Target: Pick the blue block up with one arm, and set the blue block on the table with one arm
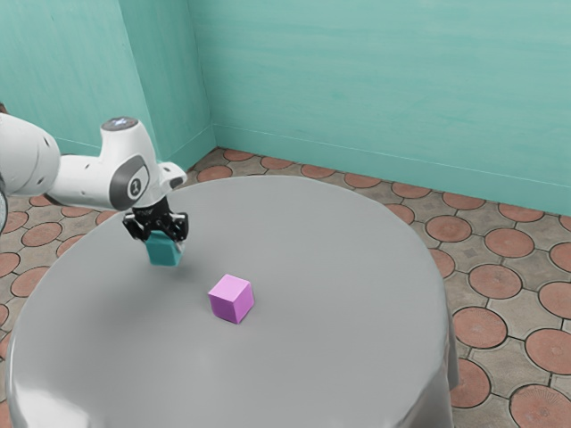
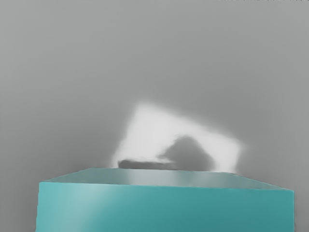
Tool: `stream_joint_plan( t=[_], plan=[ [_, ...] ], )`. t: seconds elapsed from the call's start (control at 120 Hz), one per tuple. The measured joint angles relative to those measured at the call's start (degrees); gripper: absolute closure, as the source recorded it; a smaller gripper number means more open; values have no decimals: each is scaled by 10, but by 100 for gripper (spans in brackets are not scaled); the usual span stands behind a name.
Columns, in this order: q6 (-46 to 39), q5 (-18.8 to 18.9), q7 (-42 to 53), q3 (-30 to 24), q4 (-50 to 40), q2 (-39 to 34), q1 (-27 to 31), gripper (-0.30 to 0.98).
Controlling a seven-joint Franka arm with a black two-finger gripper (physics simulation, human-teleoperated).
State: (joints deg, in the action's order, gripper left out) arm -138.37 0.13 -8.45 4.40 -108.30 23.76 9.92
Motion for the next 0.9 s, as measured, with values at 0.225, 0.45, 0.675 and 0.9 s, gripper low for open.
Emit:
stream_joint_plan(
  t=[0.225,0.45,0.675,0.9],
  plan=[
    [0,-4,4,-2,28,31,7,31],
    [2,-11,15,-2,27,13,8,11],
    [130,-15,18,0,27,-292,-61,4],
    [314,-14,-13,-2,23,-368,-177,1]
  ],
)
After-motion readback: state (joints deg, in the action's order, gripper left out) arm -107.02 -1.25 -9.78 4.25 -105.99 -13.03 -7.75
